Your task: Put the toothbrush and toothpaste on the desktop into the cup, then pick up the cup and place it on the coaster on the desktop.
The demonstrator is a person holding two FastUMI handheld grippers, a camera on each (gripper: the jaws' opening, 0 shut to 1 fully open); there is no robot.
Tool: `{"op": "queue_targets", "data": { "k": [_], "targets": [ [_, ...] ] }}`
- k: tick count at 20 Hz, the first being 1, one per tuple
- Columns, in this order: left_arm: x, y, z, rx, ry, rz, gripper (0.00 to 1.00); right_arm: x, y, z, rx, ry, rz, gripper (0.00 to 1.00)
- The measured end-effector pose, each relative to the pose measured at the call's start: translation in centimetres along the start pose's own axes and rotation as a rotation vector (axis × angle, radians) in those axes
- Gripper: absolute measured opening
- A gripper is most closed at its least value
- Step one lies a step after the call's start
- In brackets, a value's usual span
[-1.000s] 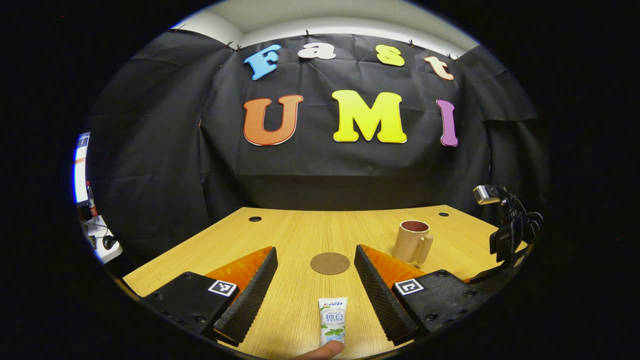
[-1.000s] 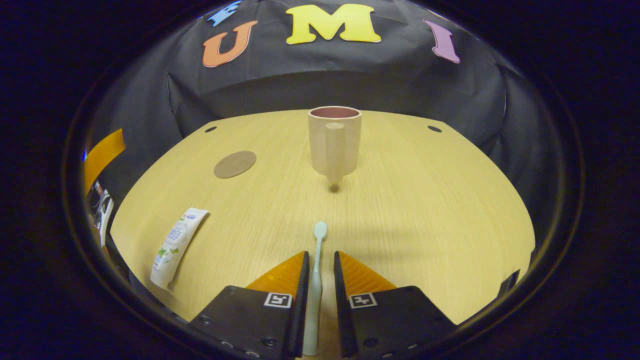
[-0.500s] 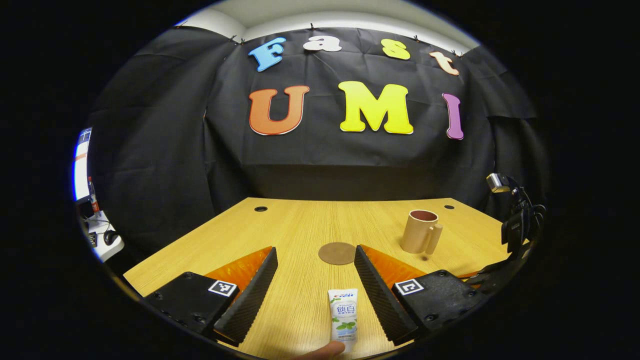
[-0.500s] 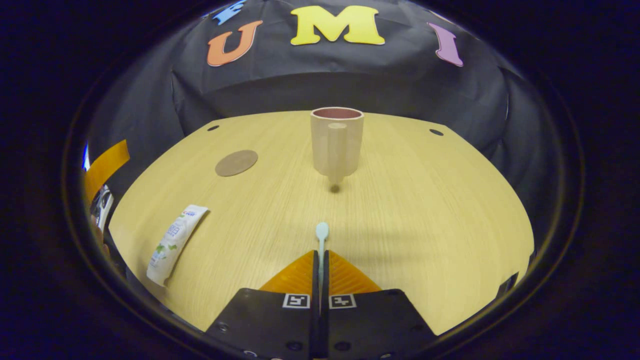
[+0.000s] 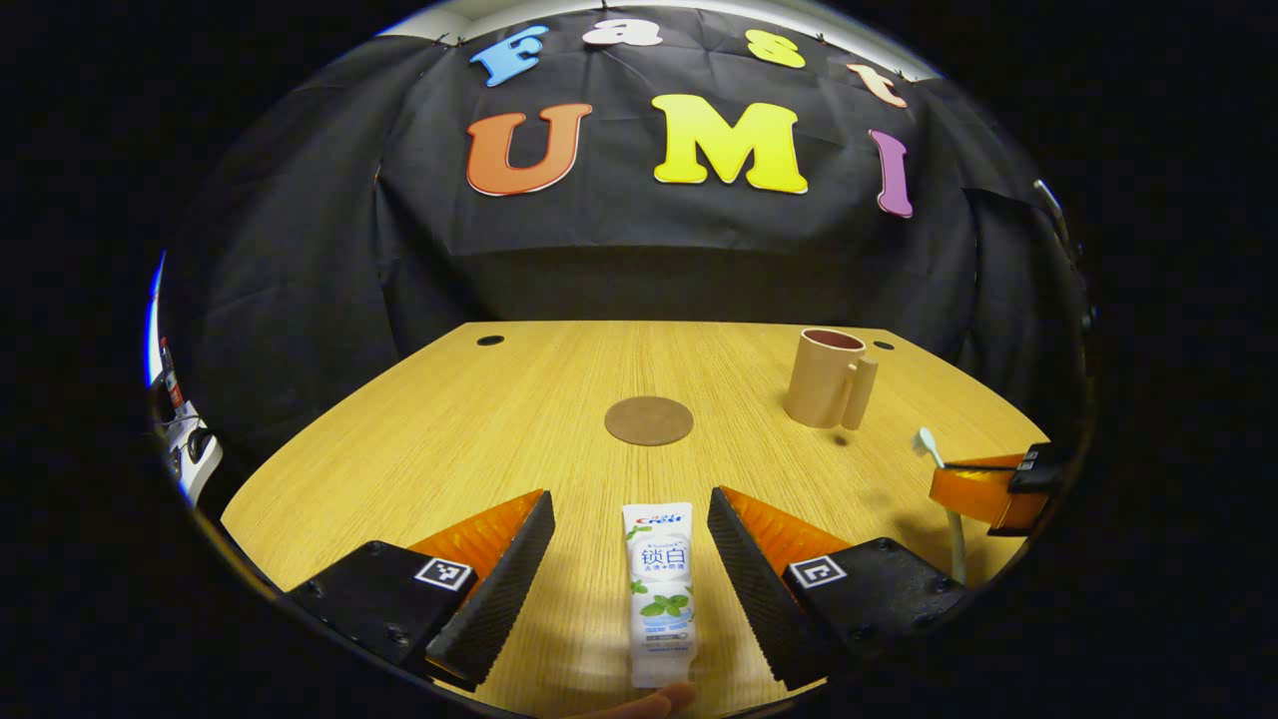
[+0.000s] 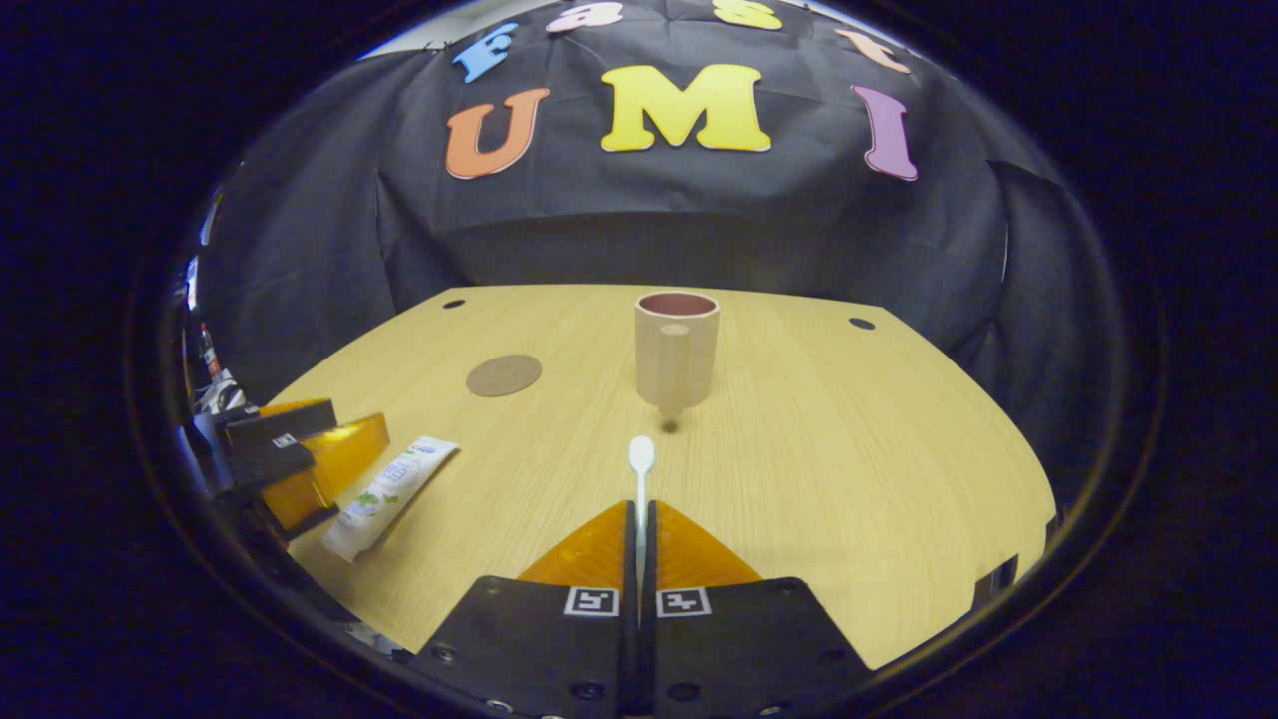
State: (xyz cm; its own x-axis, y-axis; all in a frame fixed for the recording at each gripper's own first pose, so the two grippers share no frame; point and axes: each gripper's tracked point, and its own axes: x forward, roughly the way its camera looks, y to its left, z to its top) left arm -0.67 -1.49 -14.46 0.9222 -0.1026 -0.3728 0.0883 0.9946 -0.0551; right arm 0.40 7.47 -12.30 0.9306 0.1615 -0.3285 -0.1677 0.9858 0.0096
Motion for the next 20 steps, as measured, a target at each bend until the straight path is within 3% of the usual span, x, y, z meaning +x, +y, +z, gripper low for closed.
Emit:
{"op": "queue_targets", "data": {
  "k": [7,12,16,19,20],
  "targets": [
    [0.5,-0.5,-1.4,-0.013,0.072,0.003,0.99,-4.3,-0.1,4.6,-0.022,-0.162,0.016,0.00],
    [1.1,-0.7,-3.7,-0.062,0.185,0.006,0.98,-7.2,-0.3,7.9,-0.047,-0.278,0.020,0.00],
    [1.0,-0.7,-4.9,-0.031,0.252,0.014,0.90,-7.8,-0.4,8.5,-0.055,-0.297,0.025,0.00],
    [0.9,-0.6,-5.0,-0.016,0.269,0.031,0.70,-7.7,-0.8,8.7,-0.052,-0.300,0.024,0.00],
    [1.0,-0.5,-5.2,-0.014,0.278,0.035,0.72,-7.8,-0.9,8.9,-0.046,-0.303,0.025,0.00]
  ]
}}
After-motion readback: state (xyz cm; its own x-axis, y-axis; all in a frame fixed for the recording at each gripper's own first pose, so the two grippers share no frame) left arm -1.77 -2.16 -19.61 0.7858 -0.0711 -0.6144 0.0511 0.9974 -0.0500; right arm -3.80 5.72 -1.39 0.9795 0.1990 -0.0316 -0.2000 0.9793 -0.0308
